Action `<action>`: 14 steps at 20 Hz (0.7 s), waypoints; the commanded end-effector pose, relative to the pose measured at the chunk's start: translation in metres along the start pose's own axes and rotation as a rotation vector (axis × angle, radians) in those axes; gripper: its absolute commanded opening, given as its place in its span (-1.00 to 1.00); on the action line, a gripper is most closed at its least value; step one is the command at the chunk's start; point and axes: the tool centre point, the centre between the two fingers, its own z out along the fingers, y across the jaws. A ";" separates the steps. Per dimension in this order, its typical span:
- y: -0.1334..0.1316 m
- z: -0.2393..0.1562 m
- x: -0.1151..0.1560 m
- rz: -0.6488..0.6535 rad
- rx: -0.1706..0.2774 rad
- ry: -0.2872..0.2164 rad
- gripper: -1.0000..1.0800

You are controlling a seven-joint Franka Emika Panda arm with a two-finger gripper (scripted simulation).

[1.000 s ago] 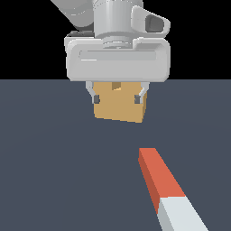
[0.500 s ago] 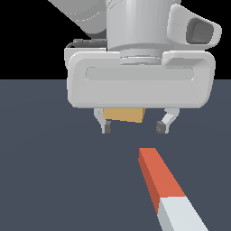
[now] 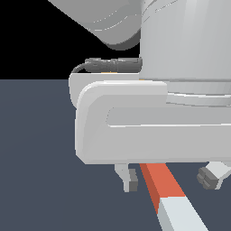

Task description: Insert the peg into the horizontal hole in a box.

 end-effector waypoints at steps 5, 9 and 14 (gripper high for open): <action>0.013 0.011 -0.025 -0.012 -0.002 0.002 0.92; 0.017 0.015 -0.032 -0.016 -0.003 0.002 0.92; 0.019 0.016 -0.036 -0.017 -0.003 0.002 0.92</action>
